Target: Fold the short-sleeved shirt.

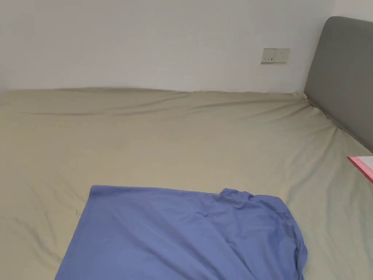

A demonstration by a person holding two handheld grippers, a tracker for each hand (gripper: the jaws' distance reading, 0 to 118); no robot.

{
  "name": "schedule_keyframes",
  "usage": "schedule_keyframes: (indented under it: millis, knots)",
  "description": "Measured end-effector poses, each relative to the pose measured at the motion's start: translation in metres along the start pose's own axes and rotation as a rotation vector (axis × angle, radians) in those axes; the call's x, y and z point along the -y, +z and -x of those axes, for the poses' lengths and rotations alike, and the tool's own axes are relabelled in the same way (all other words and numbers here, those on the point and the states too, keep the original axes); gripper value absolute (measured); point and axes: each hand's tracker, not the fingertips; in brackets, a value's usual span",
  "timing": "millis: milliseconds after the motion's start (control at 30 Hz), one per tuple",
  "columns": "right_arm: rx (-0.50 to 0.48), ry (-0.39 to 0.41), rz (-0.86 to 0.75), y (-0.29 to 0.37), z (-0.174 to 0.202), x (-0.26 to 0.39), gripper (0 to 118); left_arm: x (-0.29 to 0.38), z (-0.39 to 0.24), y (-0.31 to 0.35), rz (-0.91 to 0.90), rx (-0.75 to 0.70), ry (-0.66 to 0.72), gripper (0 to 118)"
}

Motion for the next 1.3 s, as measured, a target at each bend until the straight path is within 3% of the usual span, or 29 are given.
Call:
schedule_keyframes:
  millis: [100,167,200,233,267,333,467,567,633,700,833,1000,1067,1100,1133,1167,1200,1233,1300]
  knots:
    - [0.016,0.056,0.003,-0.002,0.004,-0.003,20,-0.002,-0.010,0.001,-0.023,0.022,-0.036,11]
    - [0.057,0.112,0.003,0.009,0.008,-0.009,50,-0.006,-0.017,0.005,-0.039,0.039,-0.044,28]
    - [0.055,0.136,0.004,0.015,0.006,-0.009,66,-0.009,-0.018,0.009,-0.045,0.053,-0.043,47]
    - [0.066,0.160,-0.003,0.020,0.004,-0.010,77,-0.011,-0.020,0.012,-0.053,0.074,-0.042,83]
    - [0.073,0.169,-0.011,0.023,-0.009,-0.003,77,-0.013,-0.021,0.014,-0.054,0.101,-0.042,107]
    - [0.127,0.142,-0.052,0.042,-0.016,-0.002,77,-0.014,-0.023,0.020,-0.034,0.134,-0.054,116]
    - [0.142,0.001,-0.243,0.096,-0.032,-0.004,77,-0.010,-0.032,0.046,-0.104,0.147,-0.133,116]
    - [0.099,-0.065,-0.455,0.141,-0.027,-0.013,77,-0.010,-0.042,0.068,-0.149,0.138,-0.172,116]
    - [0.079,-0.103,-0.569,0.161,-0.015,-0.021,85,-0.011,-0.039,0.076,-0.185,0.166,-0.180,116]
    - [0.038,-0.114,-0.645,0.175,-0.001,-0.031,95,-0.012,-0.046,0.092,-0.211,0.195,-0.187,116]
    - [-0.048,-0.144,-0.722,0.188,0.029,-0.047,95,-0.008,-0.056,0.121,-0.270,0.228,-0.223,116]
    - [-0.098,-0.091,-0.759,0.191,0.064,-0.051,95,0.009,-0.067,0.146,-0.324,0.189,-0.265,117]
    - [-0.112,-0.064,-0.759,0.191,0.077,-0.052,95,0.014,-0.065,0.150,-0.322,0.199,-0.288,107]
    - [-0.132,-0.047,-0.755,0.192,0.080,-0.052,92,0.016,-0.066,0.151,-0.322,0.195,-0.294,95]
    - [-0.157,-0.030,-0.748,0.193,0.083,-0.052,77,0.019,-0.070,0.153,-0.333,0.163,-0.298,73]
    - [-0.165,-0.030,-0.753,0.195,0.086,-0.050,50,0.020,-0.070,0.151,-0.341,0.142,-0.306,55]
    - [-0.165,-0.022,-0.780,0.197,0.090,-0.049,11,0.021,-0.071,0.148,-0.347,0.120,-0.312,38]
    - [-0.145,-0.026,-0.820,0.200,0.092,-0.047,1,0.021,-0.072,0.146,-0.329,0.099,-0.316,28]
    - [-0.149,-0.050,-0.816,0.203,0.091,-0.049,1,0.020,-0.069,0.143,-0.285,0.142,-0.287,26]
